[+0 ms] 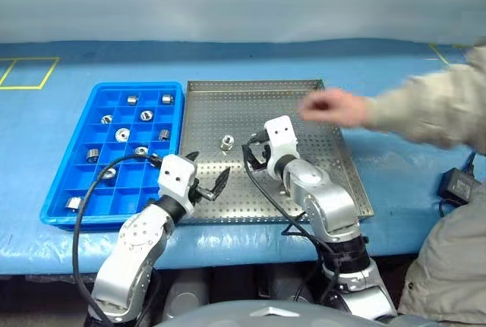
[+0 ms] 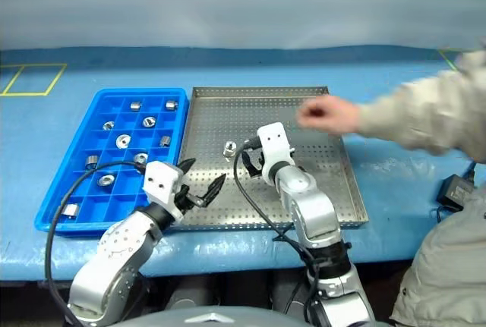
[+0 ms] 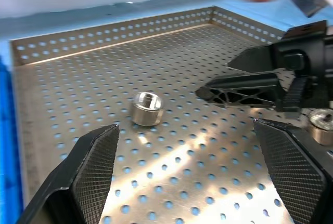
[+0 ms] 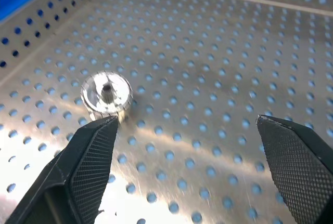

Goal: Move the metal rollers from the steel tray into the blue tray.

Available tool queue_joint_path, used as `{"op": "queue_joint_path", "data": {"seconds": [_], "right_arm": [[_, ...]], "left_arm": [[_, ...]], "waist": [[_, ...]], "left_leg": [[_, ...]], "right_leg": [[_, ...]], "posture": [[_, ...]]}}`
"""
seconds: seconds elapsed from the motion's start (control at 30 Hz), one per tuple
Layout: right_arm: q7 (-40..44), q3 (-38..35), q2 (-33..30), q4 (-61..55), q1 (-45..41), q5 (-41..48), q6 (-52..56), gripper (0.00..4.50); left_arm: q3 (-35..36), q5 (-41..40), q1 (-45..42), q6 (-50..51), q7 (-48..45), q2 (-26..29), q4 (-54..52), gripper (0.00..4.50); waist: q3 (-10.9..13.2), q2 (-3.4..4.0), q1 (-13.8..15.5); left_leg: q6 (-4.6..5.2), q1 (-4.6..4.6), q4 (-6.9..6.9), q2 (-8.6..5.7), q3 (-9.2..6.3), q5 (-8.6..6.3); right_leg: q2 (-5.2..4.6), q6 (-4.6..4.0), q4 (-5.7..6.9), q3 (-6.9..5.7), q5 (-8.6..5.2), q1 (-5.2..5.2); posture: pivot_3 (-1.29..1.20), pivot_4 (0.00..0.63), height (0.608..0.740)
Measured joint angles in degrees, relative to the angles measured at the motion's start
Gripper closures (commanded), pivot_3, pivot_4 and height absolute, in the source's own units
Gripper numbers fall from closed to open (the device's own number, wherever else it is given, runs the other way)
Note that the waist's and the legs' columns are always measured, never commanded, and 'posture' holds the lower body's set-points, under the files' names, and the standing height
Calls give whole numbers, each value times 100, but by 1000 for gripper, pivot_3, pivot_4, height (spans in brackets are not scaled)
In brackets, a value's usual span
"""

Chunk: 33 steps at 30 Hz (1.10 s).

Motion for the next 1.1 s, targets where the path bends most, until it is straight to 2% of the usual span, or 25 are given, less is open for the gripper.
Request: {"op": "queue_joint_path", "data": {"seconds": [0.4,0.63,0.9,0.93,1.1], "right_arm": [[279,129,433,2245,-903,-80,-1474,21],[182,91,380,2696,-849,-218,-1803,21],[107,-59,233,2587,-517,-290,-1785,2602],[108,-59,234,2550,-494,-291,-1776,2779],[170,-31,245,2374,-424,-289,-1709,2784]], "left_arm": [[371,63,729,-99,400,-42,-306,0],[393,67,813,-121,465,-84,-380,0],[338,62,803,-201,454,-84,-380,0],[329,63,798,-201,455,-84,-380,0],[294,74,754,-210,489,-133,-380,0]], "waist": [[0,0,360],[0,0,511],[0,0,480],[0,0,473],[0,0,459]], "left_leg": [[-5,-3,-4,4,-1,3],[-8,-3,-3,2,-7,4],[-8,0,-3,3,-8,4],[-8,0,-4,3,-8,4],[-7,-1,-4,3,-8,4]], "right_leg": [[-15,2,-4,-1,2,1],[-17,2,-4,-10,2,6],[-13,1,-3,-10,1,8],[-13,0,-3,-10,1,8],[-13,0,-4,-11,1,8]], "posture": [[348,150,740],[330,150,740],[313,150,740],[313,150,740],[332,150,740]]}}
